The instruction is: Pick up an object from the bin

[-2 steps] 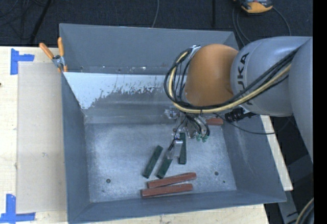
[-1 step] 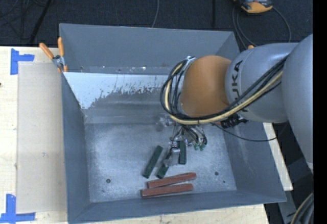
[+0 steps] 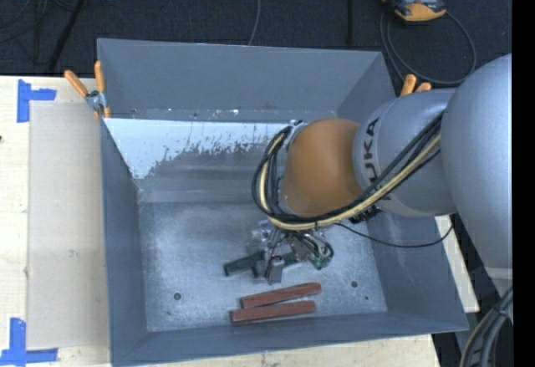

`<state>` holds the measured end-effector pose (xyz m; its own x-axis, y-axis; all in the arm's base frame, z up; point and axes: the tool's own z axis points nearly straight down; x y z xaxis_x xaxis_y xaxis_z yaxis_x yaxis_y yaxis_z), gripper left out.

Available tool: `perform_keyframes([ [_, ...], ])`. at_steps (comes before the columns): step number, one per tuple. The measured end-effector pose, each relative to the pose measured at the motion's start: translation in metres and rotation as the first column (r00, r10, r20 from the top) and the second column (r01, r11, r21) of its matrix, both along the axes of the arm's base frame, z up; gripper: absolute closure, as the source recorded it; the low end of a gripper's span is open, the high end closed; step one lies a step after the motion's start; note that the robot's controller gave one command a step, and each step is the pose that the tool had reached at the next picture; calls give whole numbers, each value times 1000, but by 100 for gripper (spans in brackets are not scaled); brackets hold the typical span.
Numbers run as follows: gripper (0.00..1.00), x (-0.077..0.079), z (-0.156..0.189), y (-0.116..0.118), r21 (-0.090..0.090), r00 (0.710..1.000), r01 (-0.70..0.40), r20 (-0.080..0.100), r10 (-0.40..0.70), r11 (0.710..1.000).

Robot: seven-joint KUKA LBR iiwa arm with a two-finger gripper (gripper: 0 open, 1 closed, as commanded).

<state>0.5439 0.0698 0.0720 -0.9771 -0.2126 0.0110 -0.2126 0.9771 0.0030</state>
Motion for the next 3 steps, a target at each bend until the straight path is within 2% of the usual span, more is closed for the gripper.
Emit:
perform_keyframes([
  [1,100,0,0,0,0,1000,1,0,-1,1000],
  [2,100,3,40,-4,-1,1000,18,3,-18,1000],
  [3,0,11,131,6,0,1000,10,13,-10,1000],
])
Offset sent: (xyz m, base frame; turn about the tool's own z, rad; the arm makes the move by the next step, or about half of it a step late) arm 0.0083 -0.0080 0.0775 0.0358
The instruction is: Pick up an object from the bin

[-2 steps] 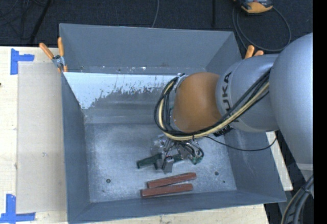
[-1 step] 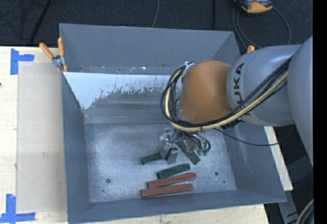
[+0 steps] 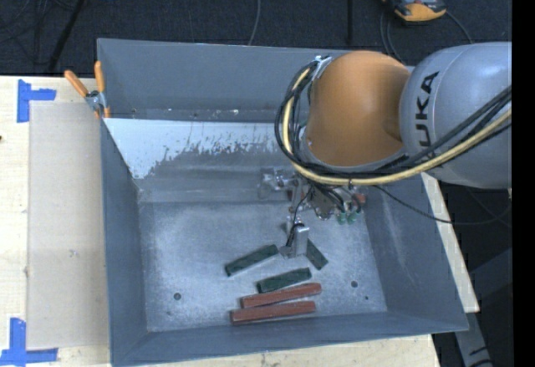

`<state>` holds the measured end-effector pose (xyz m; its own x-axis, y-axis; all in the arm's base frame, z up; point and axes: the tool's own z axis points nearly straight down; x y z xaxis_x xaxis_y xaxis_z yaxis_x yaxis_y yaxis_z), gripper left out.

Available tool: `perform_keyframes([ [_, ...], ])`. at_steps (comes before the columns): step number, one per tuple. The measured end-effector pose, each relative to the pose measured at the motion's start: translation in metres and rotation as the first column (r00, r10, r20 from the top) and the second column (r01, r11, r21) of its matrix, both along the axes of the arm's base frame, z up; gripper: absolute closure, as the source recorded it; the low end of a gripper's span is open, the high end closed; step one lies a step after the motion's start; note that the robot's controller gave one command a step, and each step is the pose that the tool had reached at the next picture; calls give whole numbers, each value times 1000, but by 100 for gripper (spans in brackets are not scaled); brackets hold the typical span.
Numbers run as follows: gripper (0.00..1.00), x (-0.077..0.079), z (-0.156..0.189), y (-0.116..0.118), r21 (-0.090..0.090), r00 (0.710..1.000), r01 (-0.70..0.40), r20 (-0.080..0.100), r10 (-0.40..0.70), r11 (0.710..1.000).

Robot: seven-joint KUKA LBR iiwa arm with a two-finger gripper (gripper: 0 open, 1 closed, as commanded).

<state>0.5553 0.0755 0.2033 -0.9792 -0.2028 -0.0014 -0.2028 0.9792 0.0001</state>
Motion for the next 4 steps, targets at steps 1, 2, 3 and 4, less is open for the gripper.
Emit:
perform_keyframes([
  [1,0,0,0,0,0,1000,1,-1,-1,1000],
  [2,0,1,-45,-4,0,998,-59,5,59,998],
  [3,0,-19,-106,-25,0,980,-199,1,199,980],
  [4,100,-5,-131,11,-1,942,-334,5,334,942],
])
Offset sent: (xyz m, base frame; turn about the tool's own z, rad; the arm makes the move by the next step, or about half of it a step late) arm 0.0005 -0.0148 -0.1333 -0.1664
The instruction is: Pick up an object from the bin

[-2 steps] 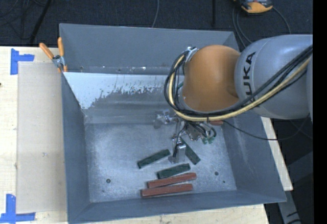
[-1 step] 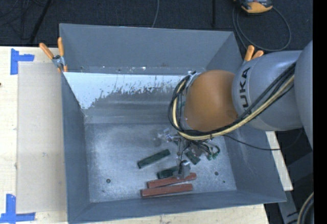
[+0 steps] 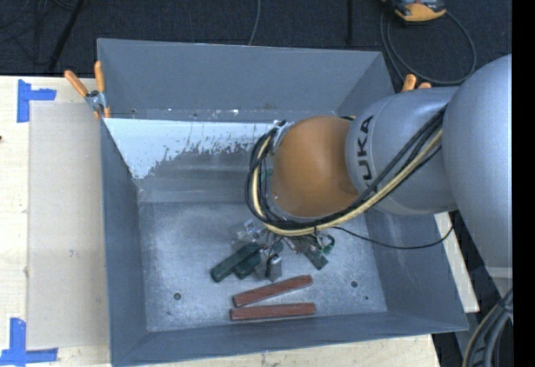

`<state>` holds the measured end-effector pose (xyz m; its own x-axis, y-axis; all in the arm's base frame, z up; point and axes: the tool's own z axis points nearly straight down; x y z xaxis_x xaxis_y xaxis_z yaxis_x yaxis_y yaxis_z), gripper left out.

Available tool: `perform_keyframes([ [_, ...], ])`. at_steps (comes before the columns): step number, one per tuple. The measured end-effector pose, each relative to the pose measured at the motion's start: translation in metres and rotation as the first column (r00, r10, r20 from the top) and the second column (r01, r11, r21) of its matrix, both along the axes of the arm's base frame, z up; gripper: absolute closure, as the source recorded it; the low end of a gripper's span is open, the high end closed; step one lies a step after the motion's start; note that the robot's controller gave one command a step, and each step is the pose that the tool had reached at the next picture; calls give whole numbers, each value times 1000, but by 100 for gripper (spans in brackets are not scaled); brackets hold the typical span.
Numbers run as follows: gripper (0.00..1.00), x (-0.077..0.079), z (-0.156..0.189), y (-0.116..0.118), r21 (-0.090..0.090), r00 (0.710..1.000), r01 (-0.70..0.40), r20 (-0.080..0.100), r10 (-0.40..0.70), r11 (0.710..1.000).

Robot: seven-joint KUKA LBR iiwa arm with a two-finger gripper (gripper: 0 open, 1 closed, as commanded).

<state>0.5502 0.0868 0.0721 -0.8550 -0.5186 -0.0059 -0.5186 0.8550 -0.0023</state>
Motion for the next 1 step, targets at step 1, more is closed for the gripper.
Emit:
perform_keyframes([
  [1,100,0,0,0,0,1000,1,0,-1,1000],
])
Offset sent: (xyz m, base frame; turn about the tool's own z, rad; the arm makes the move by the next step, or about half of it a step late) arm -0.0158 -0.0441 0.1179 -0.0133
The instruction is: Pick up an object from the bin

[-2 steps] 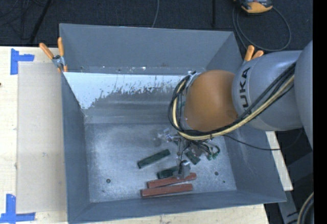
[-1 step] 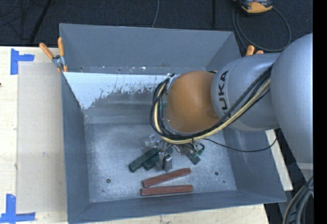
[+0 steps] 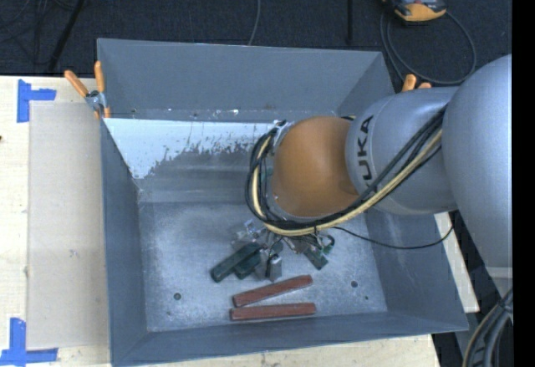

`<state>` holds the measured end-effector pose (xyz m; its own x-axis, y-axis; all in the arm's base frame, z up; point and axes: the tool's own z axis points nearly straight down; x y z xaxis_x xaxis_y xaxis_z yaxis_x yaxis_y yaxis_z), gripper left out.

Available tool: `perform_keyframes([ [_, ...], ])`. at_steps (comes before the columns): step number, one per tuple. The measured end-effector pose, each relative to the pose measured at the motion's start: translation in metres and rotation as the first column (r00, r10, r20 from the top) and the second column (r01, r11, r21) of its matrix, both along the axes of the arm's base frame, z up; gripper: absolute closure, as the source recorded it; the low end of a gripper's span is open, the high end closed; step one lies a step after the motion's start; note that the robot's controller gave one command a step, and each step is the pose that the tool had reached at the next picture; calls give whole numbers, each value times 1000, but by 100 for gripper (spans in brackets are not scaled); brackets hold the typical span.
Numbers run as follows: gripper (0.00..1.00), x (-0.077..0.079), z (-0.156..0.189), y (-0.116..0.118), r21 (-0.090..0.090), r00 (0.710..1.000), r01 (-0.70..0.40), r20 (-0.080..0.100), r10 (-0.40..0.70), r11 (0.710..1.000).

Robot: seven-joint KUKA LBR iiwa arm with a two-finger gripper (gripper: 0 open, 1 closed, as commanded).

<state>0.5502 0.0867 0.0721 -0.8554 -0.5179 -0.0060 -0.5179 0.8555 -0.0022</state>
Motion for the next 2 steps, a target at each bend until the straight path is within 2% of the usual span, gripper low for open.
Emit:
perform_keyframes([
  [1,100,-16,117,-44,0,1000,-10,-6,10,1000],
  [2,100,-16,117,-44,0,1000,-10,-7,10,1000],
])
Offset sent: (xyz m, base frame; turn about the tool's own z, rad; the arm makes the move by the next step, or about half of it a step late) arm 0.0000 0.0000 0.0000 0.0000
